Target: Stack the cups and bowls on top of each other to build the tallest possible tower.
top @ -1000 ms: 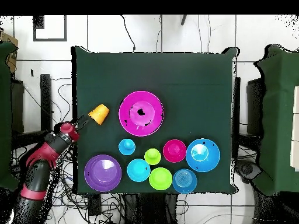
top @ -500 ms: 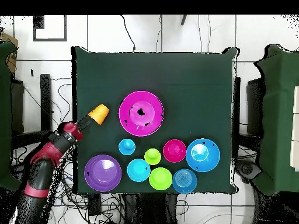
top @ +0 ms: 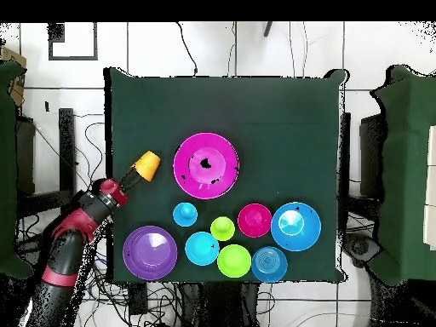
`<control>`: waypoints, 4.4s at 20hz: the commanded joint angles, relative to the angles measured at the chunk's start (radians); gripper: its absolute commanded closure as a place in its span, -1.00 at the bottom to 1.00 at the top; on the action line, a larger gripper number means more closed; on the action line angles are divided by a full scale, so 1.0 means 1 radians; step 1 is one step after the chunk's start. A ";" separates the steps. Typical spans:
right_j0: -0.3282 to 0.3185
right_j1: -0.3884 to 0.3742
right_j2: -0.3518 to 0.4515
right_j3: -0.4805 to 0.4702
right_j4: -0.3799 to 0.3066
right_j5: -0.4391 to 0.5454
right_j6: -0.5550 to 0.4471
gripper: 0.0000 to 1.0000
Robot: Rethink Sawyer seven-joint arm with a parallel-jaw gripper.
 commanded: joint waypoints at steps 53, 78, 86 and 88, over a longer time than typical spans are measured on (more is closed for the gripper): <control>-0.332 -0.642 0.307 -0.135 -0.336 0.364 0.147 -1.00; -0.520 -0.411 -0.025 -0.533 -0.131 0.632 0.568 -1.00; -0.560 -0.389 -0.102 -0.609 -0.062 0.681 0.612 -1.00; -0.546 -0.403 -0.083 -0.601 -0.074 0.686 0.604 -1.00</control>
